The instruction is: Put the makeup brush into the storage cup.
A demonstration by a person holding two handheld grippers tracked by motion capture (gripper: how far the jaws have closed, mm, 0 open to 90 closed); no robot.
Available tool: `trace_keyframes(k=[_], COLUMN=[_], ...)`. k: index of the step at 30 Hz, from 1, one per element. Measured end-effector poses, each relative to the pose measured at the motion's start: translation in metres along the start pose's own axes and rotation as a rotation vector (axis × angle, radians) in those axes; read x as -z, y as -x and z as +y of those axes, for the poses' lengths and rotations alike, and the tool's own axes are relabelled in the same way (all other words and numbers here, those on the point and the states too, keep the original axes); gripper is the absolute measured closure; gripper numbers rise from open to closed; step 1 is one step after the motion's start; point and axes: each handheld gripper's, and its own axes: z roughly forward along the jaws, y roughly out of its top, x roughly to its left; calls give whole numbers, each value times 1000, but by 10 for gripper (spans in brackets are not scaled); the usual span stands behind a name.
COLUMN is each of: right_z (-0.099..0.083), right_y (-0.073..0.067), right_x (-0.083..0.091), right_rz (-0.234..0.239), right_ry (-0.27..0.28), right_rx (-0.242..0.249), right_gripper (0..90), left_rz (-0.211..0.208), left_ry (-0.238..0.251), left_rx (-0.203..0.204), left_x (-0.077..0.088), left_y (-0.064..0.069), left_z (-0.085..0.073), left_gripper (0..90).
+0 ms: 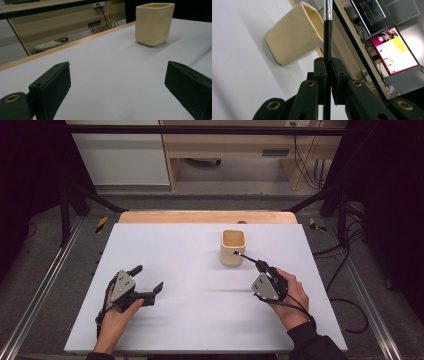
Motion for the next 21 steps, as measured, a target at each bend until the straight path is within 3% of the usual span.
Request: trace_keyframes(k=[21], right_z=[13], right_y=[3], right_x=[-2], right_rz=[3], right_ry=[33], right_rx=[-34], right_gripper=[838], left_rz=[15], left_ry=[25], left_rx=[23], left_x=[5], left_y=[-5], left_z=[-2], left_gripper=[71])
